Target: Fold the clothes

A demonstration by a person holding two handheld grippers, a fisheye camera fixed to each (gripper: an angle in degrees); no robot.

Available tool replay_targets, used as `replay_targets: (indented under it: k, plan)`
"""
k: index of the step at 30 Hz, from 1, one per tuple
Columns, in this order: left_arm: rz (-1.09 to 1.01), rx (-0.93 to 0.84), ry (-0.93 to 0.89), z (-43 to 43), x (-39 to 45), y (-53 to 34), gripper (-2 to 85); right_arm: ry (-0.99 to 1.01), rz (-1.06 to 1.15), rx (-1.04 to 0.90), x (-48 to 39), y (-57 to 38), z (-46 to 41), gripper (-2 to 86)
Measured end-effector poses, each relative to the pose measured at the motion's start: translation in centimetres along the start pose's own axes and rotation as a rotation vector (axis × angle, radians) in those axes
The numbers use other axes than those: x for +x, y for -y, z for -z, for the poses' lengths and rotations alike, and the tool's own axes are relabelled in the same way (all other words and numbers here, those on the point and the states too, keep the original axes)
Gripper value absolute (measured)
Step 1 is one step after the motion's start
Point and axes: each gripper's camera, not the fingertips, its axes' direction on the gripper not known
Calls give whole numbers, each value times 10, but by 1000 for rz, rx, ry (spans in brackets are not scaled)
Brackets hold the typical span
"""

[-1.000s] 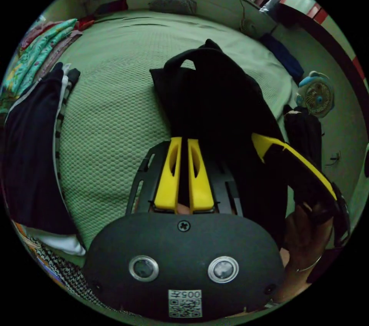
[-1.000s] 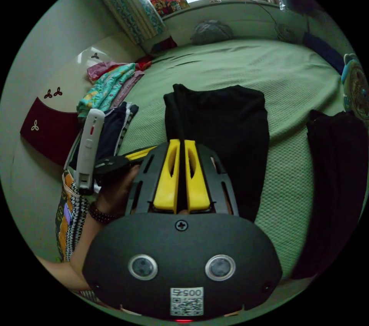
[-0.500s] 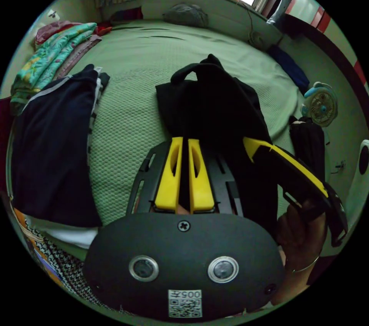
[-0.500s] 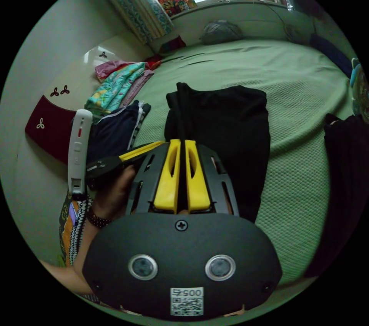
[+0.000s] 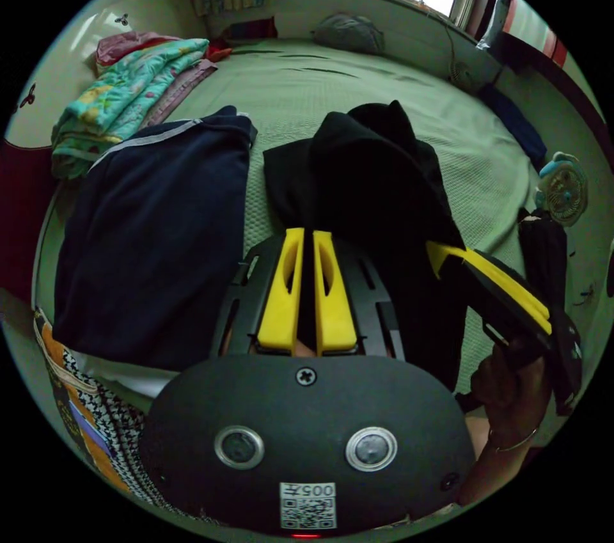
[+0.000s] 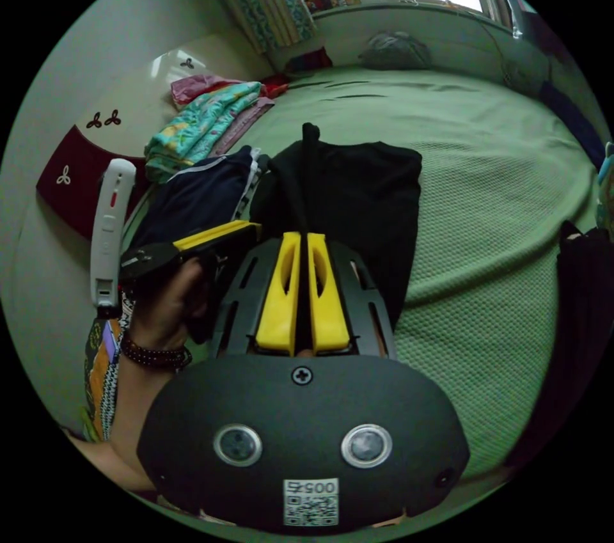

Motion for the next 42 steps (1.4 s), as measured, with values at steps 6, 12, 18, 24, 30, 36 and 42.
replay_targets:
  k: [6,12,18,24,30,36,42]
  plan:
    - [-4,-3,28,13,0,-2,39,-47,-31,7,19,-4,17,-16]
    - [28,-8,13,25,-5,-6,37,-151,-61,32,44,-12,41,-15]
    - [27,-16,60,37,-3,-8,31,-246,-107,33,67,-25,56,-16]
    - [33,-6,69,52,-5,-12,39,-393,-130,43,86,-36,70,-16]
    - [17,28,127,73,-8,-16,38,-490,-205,48,105,-48,78,-16]
    - [85,48,104,91,-31,-23,36,-540,-239,49,118,-59,86,-16]
    - [30,-19,158,91,-26,-25,41,-549,-332,-64,135,-70,74,-8]
